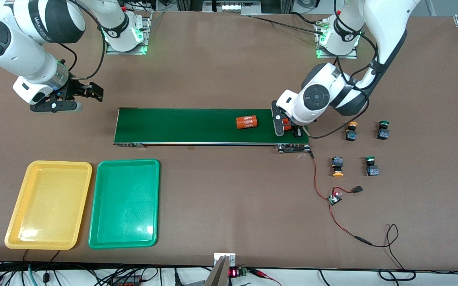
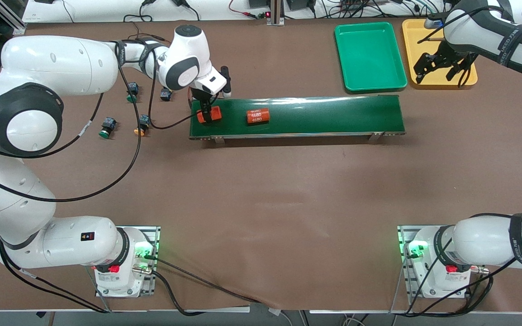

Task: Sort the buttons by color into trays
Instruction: 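Carry the second cylinder with the left gripper onto the belt, release, then reach the left gripper to a green-cap button and grasp it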

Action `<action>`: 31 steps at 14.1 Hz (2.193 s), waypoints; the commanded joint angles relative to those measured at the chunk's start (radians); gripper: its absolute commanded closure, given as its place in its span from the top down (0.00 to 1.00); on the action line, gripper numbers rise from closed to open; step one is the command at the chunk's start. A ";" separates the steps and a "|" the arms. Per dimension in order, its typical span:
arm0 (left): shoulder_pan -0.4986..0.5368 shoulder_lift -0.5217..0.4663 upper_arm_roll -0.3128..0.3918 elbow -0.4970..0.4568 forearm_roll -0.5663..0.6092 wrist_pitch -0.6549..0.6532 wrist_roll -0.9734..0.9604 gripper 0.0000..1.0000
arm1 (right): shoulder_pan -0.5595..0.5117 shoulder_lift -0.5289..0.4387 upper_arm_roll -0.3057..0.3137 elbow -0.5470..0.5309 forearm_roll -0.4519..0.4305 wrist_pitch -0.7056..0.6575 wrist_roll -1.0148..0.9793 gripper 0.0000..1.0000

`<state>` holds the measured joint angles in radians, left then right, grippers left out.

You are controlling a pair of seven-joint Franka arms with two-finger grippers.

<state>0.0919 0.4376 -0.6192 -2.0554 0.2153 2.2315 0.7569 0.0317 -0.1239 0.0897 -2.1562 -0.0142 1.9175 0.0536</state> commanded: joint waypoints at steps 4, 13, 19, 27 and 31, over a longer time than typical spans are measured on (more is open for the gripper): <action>0.017 -0.052 -0.025 0.006 0.024 -0.027 0.019 1.00 | -0.004 0.009 -0.002 0.013 0.003 -0.008 -0.015 1.00; 0.031 -0.163 0.120 0.199 -0.001 -0.368 -0.233 1.00 | -0.004 0.009 -0.002 0.013 0.003 -0.008 -0.024 1.00; -0.026 -0.154 0.430 0.311 -0.166 -0.412 -0.323 1.00 | -0.006 0.009 -0.002 0.013 0.003 -0.008 -0.024 1.00; -0.034 0.022 0.624 0.291 -0.208 -0.043 -0.403 1.00 | -0.004 0.009 -0.002 0.013 0.003 -0.009 -0.024 1.00; -0.037 0.116 0.661 0.265 -0.208 0.046 -0.407 1.00 | -0.004 0.010 -0.002 0.012 0.003 -0.009 -0.024 1.00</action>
<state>0.0763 0.5212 0.0136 -1.7813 0.0198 2.2425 0.3601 0.0307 -0.1224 0.0867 -2.1561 -0.0142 1.9170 0.0429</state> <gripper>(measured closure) 0.000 0.000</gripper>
